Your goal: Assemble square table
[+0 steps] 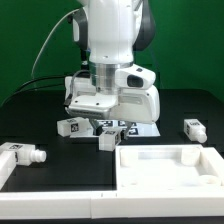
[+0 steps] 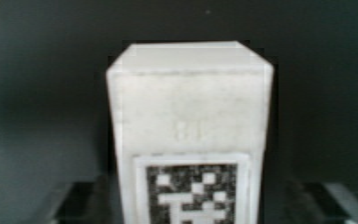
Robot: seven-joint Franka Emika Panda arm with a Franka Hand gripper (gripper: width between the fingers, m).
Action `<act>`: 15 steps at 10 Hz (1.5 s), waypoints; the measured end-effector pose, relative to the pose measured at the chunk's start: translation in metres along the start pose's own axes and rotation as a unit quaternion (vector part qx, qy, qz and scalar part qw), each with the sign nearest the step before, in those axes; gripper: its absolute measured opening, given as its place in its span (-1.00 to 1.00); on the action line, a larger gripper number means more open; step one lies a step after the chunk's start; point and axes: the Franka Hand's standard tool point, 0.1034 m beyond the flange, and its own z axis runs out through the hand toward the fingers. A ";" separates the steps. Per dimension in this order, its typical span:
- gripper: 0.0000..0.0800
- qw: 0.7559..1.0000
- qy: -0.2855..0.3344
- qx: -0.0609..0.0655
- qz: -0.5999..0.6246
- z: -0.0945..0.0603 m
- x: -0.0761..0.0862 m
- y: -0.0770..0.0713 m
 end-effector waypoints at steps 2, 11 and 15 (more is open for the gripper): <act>0.51 0.997 -0.014 -0.002 0.070 -0.012 -0.008 -0.001; 0.62 0.853 -0.046 -0.031 0.519 -0.053 -0.053 0.045; 0.62 0.707 -0.027 -0.049 0.705 -0.054 -0.059 0.040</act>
Offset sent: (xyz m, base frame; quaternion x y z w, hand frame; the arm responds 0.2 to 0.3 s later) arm 0.0325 -0.0023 0.0332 0.0498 -0.0788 0.3523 0.9313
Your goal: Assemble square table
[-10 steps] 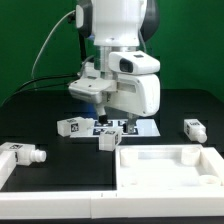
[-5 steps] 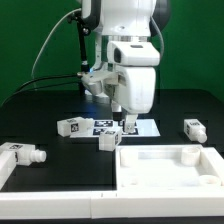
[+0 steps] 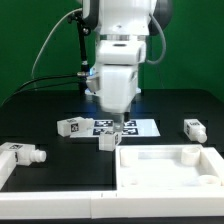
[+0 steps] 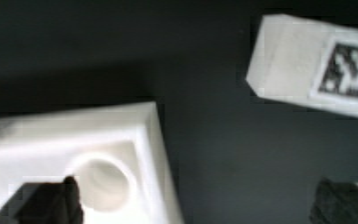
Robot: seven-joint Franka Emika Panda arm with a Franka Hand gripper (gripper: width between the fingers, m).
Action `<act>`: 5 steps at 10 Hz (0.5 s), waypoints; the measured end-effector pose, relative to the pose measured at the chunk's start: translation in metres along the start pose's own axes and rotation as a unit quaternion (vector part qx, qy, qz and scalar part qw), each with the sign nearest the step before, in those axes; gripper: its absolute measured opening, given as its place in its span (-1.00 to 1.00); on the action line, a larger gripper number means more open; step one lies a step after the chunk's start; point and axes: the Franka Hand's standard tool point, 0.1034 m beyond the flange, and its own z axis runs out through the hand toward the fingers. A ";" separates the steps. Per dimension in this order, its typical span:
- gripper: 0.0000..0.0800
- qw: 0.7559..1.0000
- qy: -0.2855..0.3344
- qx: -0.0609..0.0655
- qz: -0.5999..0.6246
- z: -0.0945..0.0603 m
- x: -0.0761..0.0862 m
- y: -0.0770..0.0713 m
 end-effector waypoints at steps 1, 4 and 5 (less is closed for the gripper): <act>0.62 0.995 0.010 0.001 0.099 0.003 -0.003 -0.002; 0.62 0.975 0.006 0.025 0.220 0.006 -0.009 -0.002; 0.62 0.972 0.006 0.025 0.234 0.006 -0.008 -0.002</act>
Offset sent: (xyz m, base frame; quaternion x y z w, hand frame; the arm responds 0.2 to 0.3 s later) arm 0.0000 0.0000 0.0000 0.0000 0.0000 0.1938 0.9810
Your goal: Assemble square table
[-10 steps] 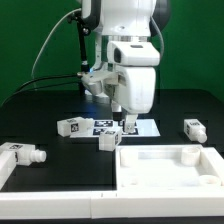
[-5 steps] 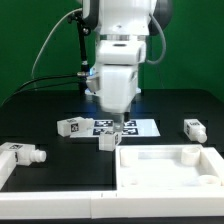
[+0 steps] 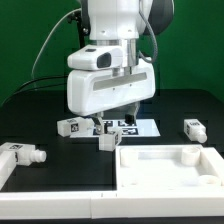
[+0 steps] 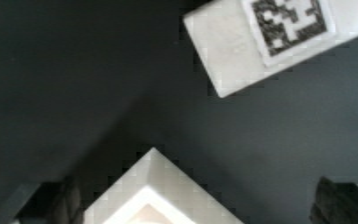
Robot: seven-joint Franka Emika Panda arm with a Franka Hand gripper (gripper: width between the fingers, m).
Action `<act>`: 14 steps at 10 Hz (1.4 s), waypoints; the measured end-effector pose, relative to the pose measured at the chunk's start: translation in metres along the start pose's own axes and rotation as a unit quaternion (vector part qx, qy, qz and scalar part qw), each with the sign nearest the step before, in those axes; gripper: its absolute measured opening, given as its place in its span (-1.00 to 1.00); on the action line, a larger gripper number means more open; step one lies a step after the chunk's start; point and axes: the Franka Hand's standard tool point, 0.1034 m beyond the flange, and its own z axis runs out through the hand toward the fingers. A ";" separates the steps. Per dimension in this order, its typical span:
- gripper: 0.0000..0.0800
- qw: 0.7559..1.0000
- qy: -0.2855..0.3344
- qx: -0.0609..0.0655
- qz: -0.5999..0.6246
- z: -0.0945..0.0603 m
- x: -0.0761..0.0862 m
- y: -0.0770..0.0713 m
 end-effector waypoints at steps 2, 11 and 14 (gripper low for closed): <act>0.62 0.997 0.002 0.002 0.075 -0.001 0.002 0.003; 0.62 0.880 -0.017 0.059 0.472 0.004 -0.008 0.022; 0.62 0.832 -0.107 0.128 0.529 -0.009 -0.015 0.029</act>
Offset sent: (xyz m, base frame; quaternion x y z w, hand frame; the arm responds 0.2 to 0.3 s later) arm 0.0290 -0.0356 0.0043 0.0085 -0.0214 0.3774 0.9257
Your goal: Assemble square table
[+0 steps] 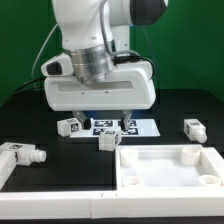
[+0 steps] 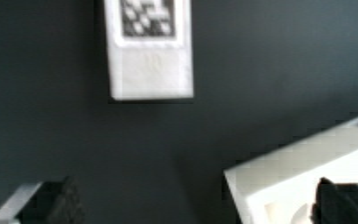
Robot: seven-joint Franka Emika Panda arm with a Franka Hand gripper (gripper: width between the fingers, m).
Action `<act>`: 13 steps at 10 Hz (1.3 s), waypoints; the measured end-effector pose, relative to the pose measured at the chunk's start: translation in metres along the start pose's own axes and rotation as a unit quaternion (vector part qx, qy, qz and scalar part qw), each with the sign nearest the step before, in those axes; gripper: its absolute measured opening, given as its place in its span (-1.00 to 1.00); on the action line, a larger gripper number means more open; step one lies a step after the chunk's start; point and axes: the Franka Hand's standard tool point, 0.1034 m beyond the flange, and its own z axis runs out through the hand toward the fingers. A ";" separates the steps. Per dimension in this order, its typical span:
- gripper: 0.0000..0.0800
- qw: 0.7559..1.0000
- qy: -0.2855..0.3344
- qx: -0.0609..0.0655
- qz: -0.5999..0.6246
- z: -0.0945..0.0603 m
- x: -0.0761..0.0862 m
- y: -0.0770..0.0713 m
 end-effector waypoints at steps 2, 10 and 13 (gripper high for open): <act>0.62 0.997 -0.077 0.009 0.008 0.004 -0.006 -0.002; 0.62 0.924 -0.382 0.019 -0.010 0.053 -0.034 0.004; 0.62 0.909 -0.418 0.013 0.003 0.055 -0.035 0.012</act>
Offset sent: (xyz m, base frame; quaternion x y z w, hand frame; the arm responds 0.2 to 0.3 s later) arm 0.0000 0.0000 0.0000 0.0000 -0.1938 0.0000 0.9810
